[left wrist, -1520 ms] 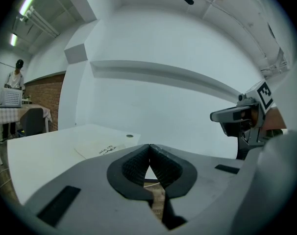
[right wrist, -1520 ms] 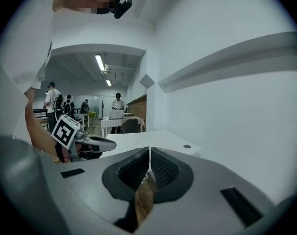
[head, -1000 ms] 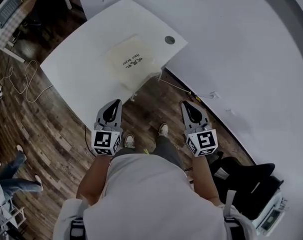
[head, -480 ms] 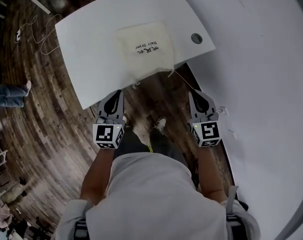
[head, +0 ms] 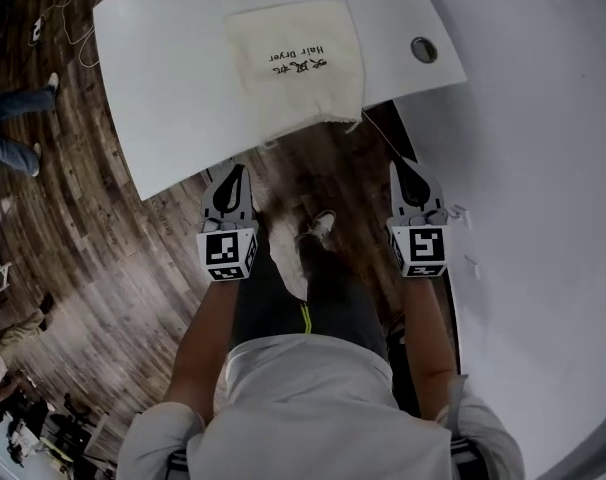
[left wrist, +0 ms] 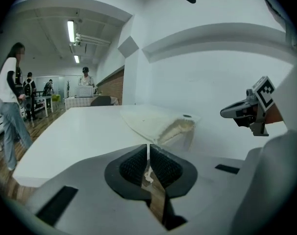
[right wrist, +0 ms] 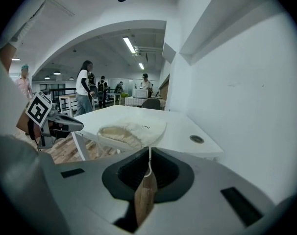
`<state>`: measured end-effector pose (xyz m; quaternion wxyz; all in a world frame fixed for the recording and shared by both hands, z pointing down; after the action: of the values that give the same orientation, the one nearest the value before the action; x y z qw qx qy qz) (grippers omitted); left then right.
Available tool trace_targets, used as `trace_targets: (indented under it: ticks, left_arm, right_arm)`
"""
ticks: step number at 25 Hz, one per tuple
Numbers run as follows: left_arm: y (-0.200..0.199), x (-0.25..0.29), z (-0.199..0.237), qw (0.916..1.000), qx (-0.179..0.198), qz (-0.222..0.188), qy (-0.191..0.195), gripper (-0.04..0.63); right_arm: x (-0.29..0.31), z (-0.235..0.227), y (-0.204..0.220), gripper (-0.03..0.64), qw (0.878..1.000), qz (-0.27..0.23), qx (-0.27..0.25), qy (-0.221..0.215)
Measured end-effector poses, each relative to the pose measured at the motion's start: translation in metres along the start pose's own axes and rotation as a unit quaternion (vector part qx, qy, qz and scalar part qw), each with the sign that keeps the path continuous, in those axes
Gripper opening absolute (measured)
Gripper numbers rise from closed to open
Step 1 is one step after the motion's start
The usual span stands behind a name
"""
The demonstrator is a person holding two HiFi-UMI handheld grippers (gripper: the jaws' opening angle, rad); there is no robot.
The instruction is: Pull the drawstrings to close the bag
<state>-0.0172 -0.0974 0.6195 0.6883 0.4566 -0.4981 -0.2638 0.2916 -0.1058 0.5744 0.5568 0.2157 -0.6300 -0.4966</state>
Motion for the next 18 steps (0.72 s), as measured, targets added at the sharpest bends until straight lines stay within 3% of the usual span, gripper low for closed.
trace_targets:
  ticks: [6, 18]
  left_arm:
    - [0.066, 0.056, 0.006, 0.9991, -0.011, 0.022, -0.034, 0.029]
    - [0.104, 0.091, -0.001, 0.9995, 0.002, 0.018, -0.026, 0.085]
  right_arm:
    - [0.062, -0.003, 0.061, 0.037, 0.999, 0.015, -0.001, -0.033]
    - [0.119, -0.001, 0.12, 0.038, 0.998, 0.035, -0.01, -0.055]
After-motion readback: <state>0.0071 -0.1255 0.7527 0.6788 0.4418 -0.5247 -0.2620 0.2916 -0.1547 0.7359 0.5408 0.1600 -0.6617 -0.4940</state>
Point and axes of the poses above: the fingertips, and each gripper's own axes: x forward along the fingers, z to its left, y out of its underside, the point moved 7 cm from there along -x, backward along the fingers, and after that the axes turned 2 degrees about y, right-handed, at the moved point
